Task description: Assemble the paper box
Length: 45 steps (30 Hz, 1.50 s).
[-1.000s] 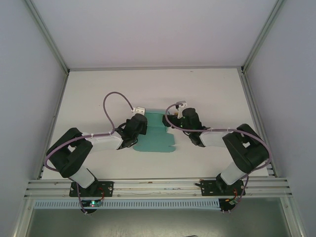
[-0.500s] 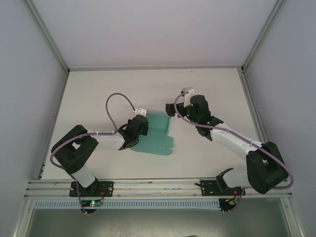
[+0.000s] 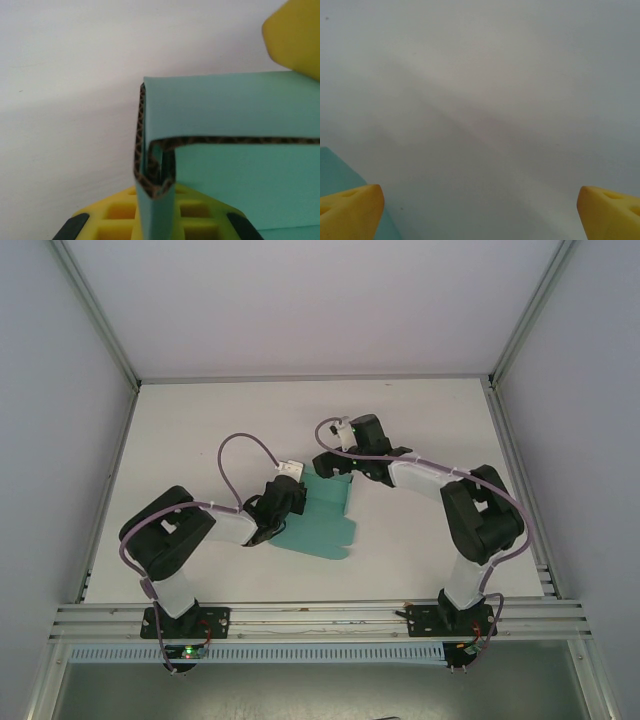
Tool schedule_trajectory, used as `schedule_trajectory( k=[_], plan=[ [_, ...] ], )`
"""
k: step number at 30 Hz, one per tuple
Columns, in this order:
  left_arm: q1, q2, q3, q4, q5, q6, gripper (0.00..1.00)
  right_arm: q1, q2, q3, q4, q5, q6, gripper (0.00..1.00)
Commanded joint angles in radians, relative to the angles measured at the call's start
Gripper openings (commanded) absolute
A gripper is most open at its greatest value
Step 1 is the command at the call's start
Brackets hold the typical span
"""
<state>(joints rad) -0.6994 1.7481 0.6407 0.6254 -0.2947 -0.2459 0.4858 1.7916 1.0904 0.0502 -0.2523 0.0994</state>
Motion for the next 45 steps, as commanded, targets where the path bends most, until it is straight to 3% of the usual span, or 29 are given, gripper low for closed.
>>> schedule_trajectory(
  k=[1,16,19,22,37,45],
  plan=[
    [0.004,0.049,-0.031,0.040,0.035,0.025,0.00,0.028,0.026,0.017,-0.044,-0.064,-0.067,0.98],
    [0.026,0.007,-0.108,0.018,0.049,-0.008,0.12,0.124,0.013,-0.155,-0.018,0.153,-0.163,0.98],
    [0.026,-0.011,-0.130,0.011,0.044,-0.021,0.18,0.132,-0.008,-0.161,-0.017,0.187,-0.158,0.98],
    [0.027,-0.039,-0.161,0.029,0.035,-0.024,0.31,0.135,-0.031,-0.168,-0.013,0.204,-0.149,0.98],
    [0.059,-0.211,-0.185,0.025,0.063,-0.016,0.38,0.188,-0.077,-0.165,-0.025,0.275,-0.156,0.98],
    [0.106,-0.108,-0.154,0.079,0.143,-0.026,0.37,0.188,-0.077,-0.167,-0.010,0.251,-0.153,0.98]
  ],
)
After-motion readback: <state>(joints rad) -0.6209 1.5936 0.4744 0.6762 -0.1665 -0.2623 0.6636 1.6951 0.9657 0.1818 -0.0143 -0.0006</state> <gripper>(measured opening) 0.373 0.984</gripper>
